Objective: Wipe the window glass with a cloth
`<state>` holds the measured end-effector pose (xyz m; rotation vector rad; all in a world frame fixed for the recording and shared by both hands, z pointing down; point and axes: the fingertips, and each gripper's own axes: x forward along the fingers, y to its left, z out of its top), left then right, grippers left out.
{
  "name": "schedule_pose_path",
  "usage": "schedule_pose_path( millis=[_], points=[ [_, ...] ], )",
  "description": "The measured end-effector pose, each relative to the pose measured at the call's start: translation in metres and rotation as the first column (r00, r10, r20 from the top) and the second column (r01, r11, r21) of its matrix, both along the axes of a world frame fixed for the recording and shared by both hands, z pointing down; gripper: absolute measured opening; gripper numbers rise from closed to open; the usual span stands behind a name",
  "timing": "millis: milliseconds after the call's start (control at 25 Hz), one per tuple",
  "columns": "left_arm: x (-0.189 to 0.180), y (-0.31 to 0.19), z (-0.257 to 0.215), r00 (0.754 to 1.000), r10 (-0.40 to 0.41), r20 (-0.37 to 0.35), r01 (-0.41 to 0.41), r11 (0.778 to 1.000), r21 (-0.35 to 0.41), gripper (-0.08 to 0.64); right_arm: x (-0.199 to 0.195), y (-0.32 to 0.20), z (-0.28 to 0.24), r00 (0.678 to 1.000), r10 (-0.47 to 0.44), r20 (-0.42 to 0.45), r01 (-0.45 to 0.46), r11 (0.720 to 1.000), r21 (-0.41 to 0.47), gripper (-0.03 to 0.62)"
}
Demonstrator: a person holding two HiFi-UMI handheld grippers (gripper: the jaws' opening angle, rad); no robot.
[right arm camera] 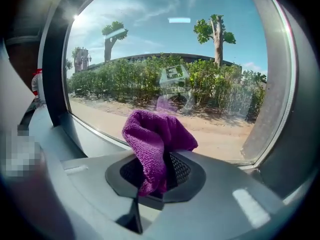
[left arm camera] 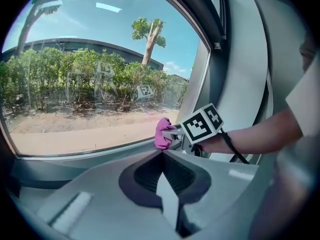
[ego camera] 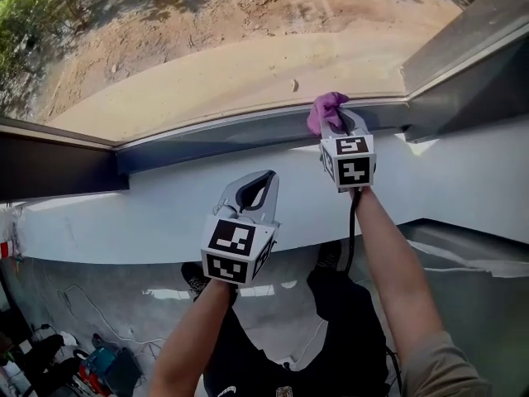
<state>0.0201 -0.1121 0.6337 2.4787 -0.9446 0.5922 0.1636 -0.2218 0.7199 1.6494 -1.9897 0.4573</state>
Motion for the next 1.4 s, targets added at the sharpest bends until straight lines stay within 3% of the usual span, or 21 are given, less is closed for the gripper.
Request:
schedule_pose_path(
  millis=[240, 800, 1400],
  points=[
    [0.039, 0.0, 0.001, 1.0, 0.024, -0.005, -0.024, 1.0, 0.007, 0.0, 0.052, 0.003, 0.003, 0.999, 0.027, -0.023, -0.027, 1.0, 0.005, 0.086],
    [0.107, 0.019, 0.008, 0.993, 0.12, -0.007, -0.12, 0.993, -0.022, 0.0, 0.166, 0.011, 0.005, 0.972, 0.234, -0.013, -0.234, 0.972, -0.002, 0.086],
    [0.141, 0.033, 0.015, 0.978, 0.211, 0.002, -0.21, 0.977, -0.043, 0.0, 0.234, 0.018, 0.008, 0.896, 0.444, -0.025, -0.444, 0.896, -0.002, 0.086]
  ],
)
